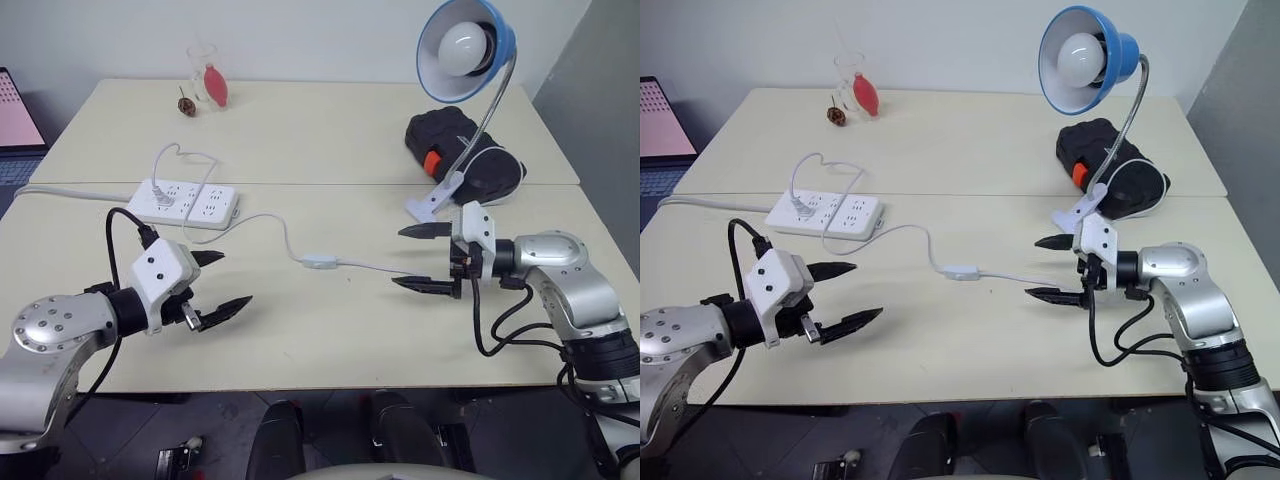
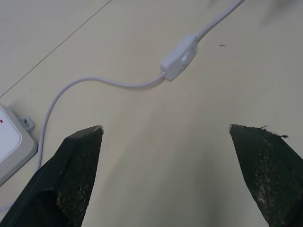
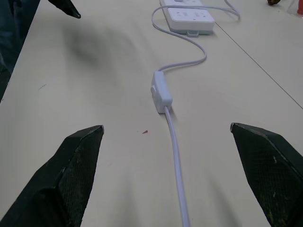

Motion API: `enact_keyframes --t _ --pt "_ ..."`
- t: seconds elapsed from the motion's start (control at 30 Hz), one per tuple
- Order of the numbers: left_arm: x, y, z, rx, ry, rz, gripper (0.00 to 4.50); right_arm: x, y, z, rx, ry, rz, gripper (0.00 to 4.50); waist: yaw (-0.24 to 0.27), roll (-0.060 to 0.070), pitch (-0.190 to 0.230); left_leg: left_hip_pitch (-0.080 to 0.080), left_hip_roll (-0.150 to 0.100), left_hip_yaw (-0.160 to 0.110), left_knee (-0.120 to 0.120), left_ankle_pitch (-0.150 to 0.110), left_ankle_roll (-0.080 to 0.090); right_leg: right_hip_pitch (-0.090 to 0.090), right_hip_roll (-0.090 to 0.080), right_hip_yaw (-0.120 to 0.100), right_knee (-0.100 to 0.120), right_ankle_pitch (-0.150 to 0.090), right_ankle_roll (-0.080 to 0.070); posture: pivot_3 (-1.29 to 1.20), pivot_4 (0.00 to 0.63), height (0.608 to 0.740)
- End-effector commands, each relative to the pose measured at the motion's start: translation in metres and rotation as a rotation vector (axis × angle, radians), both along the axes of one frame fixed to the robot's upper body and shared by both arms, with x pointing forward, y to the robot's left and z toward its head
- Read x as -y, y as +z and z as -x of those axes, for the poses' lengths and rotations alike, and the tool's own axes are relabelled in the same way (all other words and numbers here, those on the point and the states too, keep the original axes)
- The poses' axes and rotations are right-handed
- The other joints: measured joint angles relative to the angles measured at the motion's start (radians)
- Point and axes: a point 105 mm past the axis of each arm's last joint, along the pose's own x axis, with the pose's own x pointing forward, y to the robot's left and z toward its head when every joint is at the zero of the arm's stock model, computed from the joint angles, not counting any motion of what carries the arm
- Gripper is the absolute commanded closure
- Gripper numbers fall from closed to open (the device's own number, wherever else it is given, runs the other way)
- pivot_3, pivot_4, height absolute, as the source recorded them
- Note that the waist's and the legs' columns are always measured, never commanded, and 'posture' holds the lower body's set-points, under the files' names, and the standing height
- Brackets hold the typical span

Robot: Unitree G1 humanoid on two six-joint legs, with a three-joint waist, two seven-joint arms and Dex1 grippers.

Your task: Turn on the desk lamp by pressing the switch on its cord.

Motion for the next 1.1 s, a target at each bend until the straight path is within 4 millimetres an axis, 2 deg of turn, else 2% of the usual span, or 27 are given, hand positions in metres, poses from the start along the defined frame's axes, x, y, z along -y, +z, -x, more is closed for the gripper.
enact_keyframes --t 0.03,0.33,0.53,0.8,0.97,1.1 --pt "0.005 0.006 0.000 0.037 -0.035 0.008 0.05 0.003 0.013 0.002 0.051 -0.006 -0.013 0.00 0.000 0.000 0.000 0.000 0.000 0.000 0.000 0.000 0.000 0.000 0.000 0.000 0.000 0.000 0.000 0.00 0.150 0.740" --pt "0.005 0.005 0.000 0.030 -0.031 -0.026 0.05 0.003 0.012 0.001 0.053 -0.008 -0.007 0.00 0.000 0.000 0.000 0.000 0.000 0.000 0.000 0.000 0.000 0.000 0.000 0.000 0.000 0.000 0.000 0.00 0.150 0.740" --pt "0.007 0.017 0.002 0.074 -0.085 0.006 0.05 0.003 0.014 0.001 0.049 -0.007 -0.008 0.00 0.000 0.000 0.000 0.000 0.000 0.000 0.000 0.000 0.000 0.000 0.000 0.000 0.000 0.000 0.000 0.00 0.150 0.740" --pt "0.005 0.008 0.006 0.070 -0.126 -0.066 0.05 -0.003 0.019 0.000 0.054 0.017 -0.007 0.00 0.000 0.000 0.000 0.000 0.000 0.000 0.000 0.000 0.000 0.000 0.000 0.000 0.000 0.000 0.000 0.00 0.150 0.740" --pt "0.005 0.006 0.008 0.040 -0.144 -0.060 0.05 -0.017 0.022 -0.007 0.055 0.029 -0.017 0.00 -0.001 0.000 0.000 0.000 0.000 0.000 0.000 0.000 0.000 0.000 0.000 0.000 0.000 0.000 0.000 0.00 0.150 0.740" --pt "0.010 0.011 0.008 0.023 -0.171 -0.007 0.05 -0.038 0.012 -0.024 0.058 0.015 0.045 0.00 -0.003 0.000 0.000 0.000 0.000 0.000 0.000 0.000 0.000 0.000 0.000 0.000 0.000 0.000 0.000 0.00 0.150 0.740"
